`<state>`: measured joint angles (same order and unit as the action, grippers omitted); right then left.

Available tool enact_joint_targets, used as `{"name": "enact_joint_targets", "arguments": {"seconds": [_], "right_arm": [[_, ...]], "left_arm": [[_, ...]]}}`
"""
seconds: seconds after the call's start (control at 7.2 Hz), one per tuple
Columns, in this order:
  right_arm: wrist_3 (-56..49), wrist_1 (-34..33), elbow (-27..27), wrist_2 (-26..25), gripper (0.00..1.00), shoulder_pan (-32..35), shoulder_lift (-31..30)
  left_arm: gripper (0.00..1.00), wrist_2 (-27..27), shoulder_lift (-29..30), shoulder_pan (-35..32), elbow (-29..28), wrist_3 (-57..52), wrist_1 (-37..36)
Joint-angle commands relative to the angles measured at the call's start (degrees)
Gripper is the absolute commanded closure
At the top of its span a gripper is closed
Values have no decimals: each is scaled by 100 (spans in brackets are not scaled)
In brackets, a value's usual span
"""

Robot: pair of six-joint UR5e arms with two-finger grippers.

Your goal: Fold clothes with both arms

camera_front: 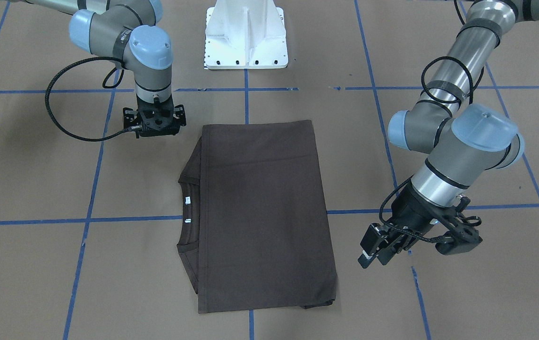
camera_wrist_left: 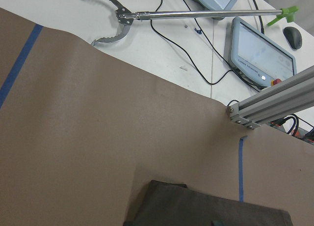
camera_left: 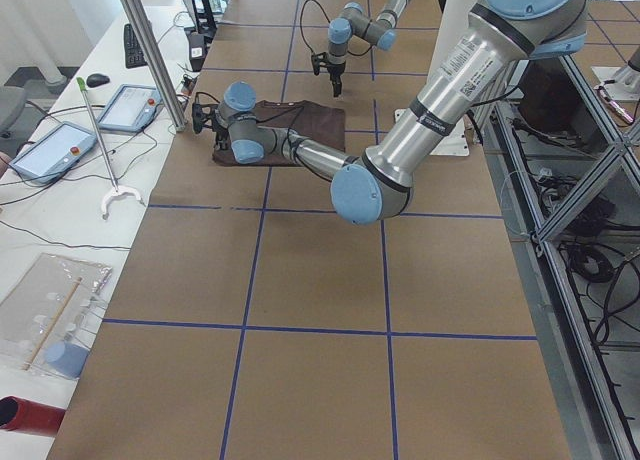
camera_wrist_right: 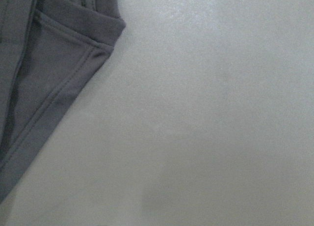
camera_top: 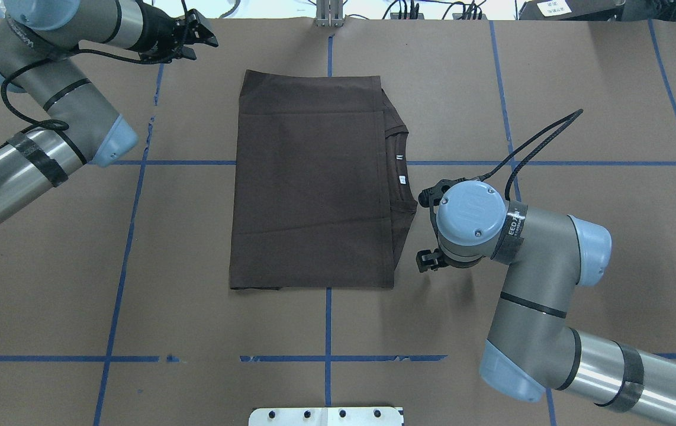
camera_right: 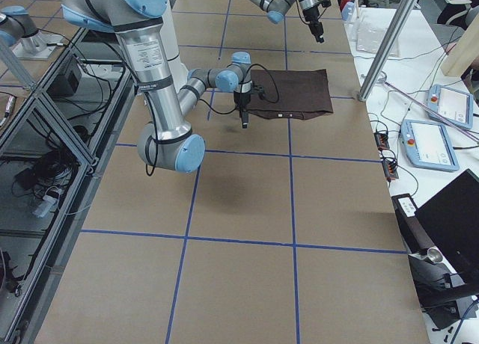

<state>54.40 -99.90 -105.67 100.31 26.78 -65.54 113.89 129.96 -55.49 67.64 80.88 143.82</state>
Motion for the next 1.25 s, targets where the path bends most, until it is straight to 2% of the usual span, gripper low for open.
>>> {"name": "enact_joint_targets", "arguments": {"seconds": [0.0, 0.14, 0.28, 0.42, 0.56, 0.69, 0.83, 0.97, 1.11], "right_arm": [[88, 50, 230, -11, 0, 99, 444], [889, 163, 240, -176, 0, 91, 463], [1689, 825, 327, -396, 0, -92, 394], [2959, 1641, 650, -798, 0, -433, 410], [4155, 2172, 696, -1072, 0, -585, 393], [4863, 2194, 653, -1214, 0, -630, 376], [5653, 2168, 653, -1659, 1, -769, 393], [6035, 2142, 575, -1794, 8, -806, 376], [6178, 2020, 382, -1830, 23, -832, 323]], "left_arm": [[39, 228, -15, -58, 144, 15, -20], [39, 308, -119, -76, 284, 41, -12], [39, 309, -416, -76, 746, 50, -12], [39, 318, -1054, -67, 1743, 146, -168], [39, 283, -1383, -6, 2171, 173, -283], [38, 291, -1412, -6, 2288, 191, -275], [37, 283, -1403, 12, 2307, 217, -275], [37, 274, -1412, 12, 2289, 235, -267], [37, 265, -1421, 12, 2298, 235, -258]]}}
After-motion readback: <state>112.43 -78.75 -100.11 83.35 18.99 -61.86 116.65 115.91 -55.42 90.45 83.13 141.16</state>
